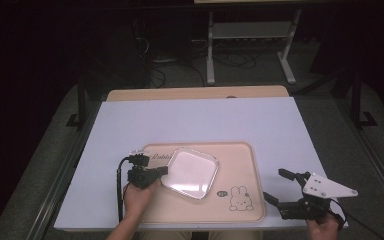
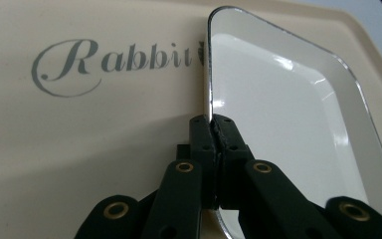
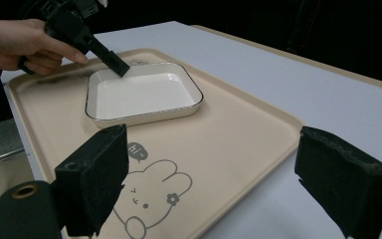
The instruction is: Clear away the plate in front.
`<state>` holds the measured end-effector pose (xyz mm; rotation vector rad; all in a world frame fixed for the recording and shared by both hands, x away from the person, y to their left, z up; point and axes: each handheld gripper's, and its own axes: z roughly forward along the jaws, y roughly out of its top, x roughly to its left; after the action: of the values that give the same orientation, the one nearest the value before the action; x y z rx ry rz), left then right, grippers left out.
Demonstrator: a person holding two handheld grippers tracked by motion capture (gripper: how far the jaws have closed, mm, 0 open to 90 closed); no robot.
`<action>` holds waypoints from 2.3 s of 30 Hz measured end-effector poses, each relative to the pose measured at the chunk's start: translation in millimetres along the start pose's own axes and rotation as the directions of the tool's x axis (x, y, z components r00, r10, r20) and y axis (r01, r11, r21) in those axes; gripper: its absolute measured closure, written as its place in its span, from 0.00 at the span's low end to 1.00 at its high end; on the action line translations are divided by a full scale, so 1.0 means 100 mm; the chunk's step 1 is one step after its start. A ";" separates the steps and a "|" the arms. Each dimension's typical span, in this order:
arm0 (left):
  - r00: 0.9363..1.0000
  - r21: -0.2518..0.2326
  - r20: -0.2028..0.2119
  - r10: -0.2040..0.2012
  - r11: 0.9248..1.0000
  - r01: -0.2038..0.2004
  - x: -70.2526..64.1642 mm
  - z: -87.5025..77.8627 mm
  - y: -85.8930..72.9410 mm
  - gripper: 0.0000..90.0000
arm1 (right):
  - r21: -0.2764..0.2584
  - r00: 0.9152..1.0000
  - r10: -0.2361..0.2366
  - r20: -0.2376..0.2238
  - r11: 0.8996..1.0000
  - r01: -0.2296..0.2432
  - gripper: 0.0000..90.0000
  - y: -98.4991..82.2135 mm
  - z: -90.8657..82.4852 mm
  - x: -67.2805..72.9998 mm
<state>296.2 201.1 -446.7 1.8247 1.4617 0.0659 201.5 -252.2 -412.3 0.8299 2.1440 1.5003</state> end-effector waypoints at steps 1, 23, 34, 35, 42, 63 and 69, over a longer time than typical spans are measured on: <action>1.000 -0.003 -0.004 -0.002 1.000 0.002 -0.01 0.00 -0.01 0.98 | -0.001 1.000 0.000 0.000 1.000 0.000 0.14 0.00 0.00 0.00; 1.000 -0.006 -0.015 0.020 1.000 -0.021 -0.16 -0.18 -0.23 0.81 | 0.000 1.000 -0.004 -0.002 1.000 0.004 0.14 0.01 0.00 0.01; 0.999 0.010 0.008 0.041 0.999 -0.041 -0.24 -0.24 -0.32 0.79 | 0.002 1.000 -0.003 -0.002 1.000 0.003 0.14 0.01 0.01 0.01; 0.999 0.014 0.010 0.045 0.999 -0.046 -0.25 -0.25 -0.33 0.79 | 0.002 1.000 -0.004 -0.002 1.000 0.004 0.14 0.01 0.01 0.01; 0.998 0.028 0.016 0.064 0.998 -0.065 -0.31 -0.25 -0.39 0.79 | 0.001 1.000 -0.007 -0.003 1.000 0.007 0.14 0.01 0.01 0.01; 0.996 0.039 0.032 0.082 0.996 -0.083 -0.39 -0.27 -0.50 0.78 | -0.001 1.000 -0.009 -0.004 1.000 0.009 0.14 0.01 0.00 0.01; 0.996 0.027 0.030 0.086 0.996 -0.086 -0.38 -0.27 -0.50 0.78 | 0.000 1.000 -0.009 -0.003 1.000 0.009 0.14 0.01 0.00 0.01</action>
<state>230.1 184.9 -441.8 1.9040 1.3706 0.0618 201.1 -251.0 -411.5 0.8177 2.1475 1.4984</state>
